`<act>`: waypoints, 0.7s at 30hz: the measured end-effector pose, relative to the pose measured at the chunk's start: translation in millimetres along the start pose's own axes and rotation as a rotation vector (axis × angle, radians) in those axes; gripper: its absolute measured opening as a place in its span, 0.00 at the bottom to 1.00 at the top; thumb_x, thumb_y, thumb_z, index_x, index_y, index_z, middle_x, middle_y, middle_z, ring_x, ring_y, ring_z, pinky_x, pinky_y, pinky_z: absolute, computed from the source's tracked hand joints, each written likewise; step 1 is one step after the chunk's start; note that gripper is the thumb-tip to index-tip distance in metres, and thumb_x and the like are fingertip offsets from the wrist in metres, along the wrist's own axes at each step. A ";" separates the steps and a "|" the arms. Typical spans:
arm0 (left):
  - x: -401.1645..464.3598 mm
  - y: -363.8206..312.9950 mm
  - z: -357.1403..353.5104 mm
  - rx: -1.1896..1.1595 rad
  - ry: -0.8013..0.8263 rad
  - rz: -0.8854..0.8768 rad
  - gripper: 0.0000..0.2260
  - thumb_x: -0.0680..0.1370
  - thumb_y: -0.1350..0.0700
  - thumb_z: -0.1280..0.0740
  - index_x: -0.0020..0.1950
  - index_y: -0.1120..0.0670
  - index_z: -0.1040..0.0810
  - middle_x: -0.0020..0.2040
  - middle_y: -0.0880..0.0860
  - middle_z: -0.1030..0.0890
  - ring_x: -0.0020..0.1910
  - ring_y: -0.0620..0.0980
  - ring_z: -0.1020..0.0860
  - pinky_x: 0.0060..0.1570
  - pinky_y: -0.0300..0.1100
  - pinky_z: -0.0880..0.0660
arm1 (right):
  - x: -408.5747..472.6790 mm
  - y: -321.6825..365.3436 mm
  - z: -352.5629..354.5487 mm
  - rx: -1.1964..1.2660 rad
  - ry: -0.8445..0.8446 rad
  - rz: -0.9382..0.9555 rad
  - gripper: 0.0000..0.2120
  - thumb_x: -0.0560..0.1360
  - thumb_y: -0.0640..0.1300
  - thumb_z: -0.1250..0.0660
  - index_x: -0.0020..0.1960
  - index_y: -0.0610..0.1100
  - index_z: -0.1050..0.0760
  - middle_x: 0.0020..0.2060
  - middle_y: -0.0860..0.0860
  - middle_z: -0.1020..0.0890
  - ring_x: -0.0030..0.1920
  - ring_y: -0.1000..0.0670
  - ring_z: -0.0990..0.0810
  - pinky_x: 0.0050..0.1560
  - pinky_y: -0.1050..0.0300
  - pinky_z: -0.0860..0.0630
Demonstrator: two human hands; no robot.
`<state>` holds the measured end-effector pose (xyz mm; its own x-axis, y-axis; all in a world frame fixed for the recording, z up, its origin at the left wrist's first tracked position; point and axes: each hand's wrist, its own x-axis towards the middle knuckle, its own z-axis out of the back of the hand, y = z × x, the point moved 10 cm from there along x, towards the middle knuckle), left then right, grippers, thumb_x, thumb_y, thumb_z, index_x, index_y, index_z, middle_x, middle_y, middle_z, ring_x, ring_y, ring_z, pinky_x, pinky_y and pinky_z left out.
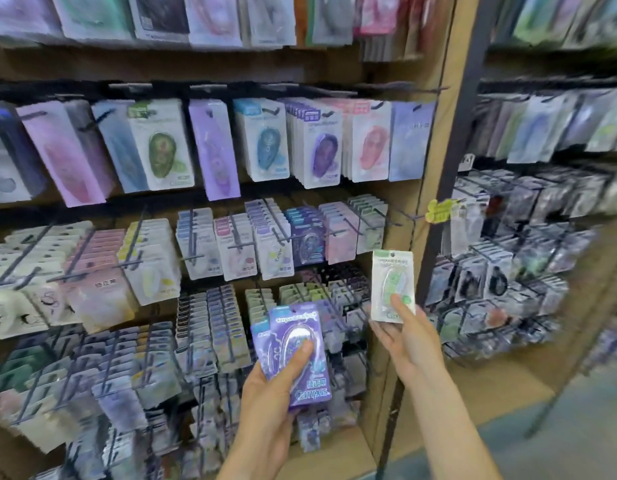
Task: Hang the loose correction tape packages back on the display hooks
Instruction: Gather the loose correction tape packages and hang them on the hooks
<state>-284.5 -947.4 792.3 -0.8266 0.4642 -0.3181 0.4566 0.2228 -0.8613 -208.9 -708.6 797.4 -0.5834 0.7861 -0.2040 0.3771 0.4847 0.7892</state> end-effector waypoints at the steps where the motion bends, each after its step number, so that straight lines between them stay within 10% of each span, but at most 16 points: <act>1: 1.8 -0.8 -8.6 0.000 -0.006 -0.008 0.17 0.70 0.56 0.20 0.58 0.53 0.17 0.50 0.56 0.11 0.47 0.59 0.13 0.46 0.52 0.18 | 11.2 4.0 -0.4 -0.021 0.009 -0.005 0.13 0.82 0.44 0.32 0.66 0.49 0.24 0.58 0.45 0.15 0.56 0.42 0.14 0.53 0.48 0.19; 8: 11.3 6.4 -39.3 -0.024 -0.016 -0.023 0.21 0.72 0.55 0.21 0.64 0.52 0.18 0.53 0.55 0.11 0.48 0.56 0.12 0.35 0.45 0.19 | 64.0 38.5 -6.8 -0.056 0.095 0.039 0.15 0.83 0.44 0.35 0.69 0.48 0.26 0.59 0.44 0.15 0.54 0.44 0.13 0.52 0.50 0.19; 21: 17.2 15.3 -46.5 -0.036 -0.058 -0.026 0.21 0.72 0.55 0.20 0.64 0.53 0.18 0.53 0.56 0.11 0.52 0.60 0.13 0.55 0.59 0.17 | 120.3 41.0 -11.1 -0.069 -0.133 -0.055 0.12 0.80 0.42 0.29 0.61 0.40 0.25 0.53 0.42 0.16 0.42 0.46 0.15 0.39 0.56 0.21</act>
<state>-276.5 -896.2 792.0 -0.8555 0.4080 -0.3188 0.4453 0.2656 -0.8551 -271.6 -598.4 811.7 -0.4995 0.8054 -0.3191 0.2945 0.5042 0.8118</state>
